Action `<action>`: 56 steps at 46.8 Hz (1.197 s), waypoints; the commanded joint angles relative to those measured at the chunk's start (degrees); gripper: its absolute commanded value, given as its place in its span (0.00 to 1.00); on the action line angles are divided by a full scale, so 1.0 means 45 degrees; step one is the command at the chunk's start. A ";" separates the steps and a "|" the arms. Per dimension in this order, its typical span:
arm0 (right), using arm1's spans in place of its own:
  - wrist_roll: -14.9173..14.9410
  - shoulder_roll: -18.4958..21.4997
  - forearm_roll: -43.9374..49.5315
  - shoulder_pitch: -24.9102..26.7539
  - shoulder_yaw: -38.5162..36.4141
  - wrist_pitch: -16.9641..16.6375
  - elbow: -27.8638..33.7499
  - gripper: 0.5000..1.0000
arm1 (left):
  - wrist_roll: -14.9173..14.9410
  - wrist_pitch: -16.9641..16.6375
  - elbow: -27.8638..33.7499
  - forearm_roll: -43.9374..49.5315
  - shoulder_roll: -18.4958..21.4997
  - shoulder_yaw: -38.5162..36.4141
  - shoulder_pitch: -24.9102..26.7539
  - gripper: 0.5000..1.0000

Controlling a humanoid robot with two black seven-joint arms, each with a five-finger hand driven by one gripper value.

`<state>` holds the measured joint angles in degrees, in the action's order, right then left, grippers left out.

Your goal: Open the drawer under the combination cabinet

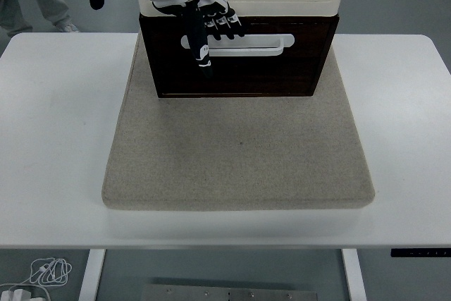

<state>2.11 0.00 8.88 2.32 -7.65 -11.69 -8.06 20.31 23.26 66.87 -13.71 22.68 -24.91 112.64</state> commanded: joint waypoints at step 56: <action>0.0001 0.0000 0.0000 -0.0007 0.0000 0.0000 -0.0006 0.85 | -0.0002 -0.1028 0.0043 0.0156 -0.0742 0.0087 -0.0187 1.00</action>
<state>2.11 0.00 8.88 2.32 -7.65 -11.69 -8.08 20.30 18.89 67.06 -12.99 19.45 -24.52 111.80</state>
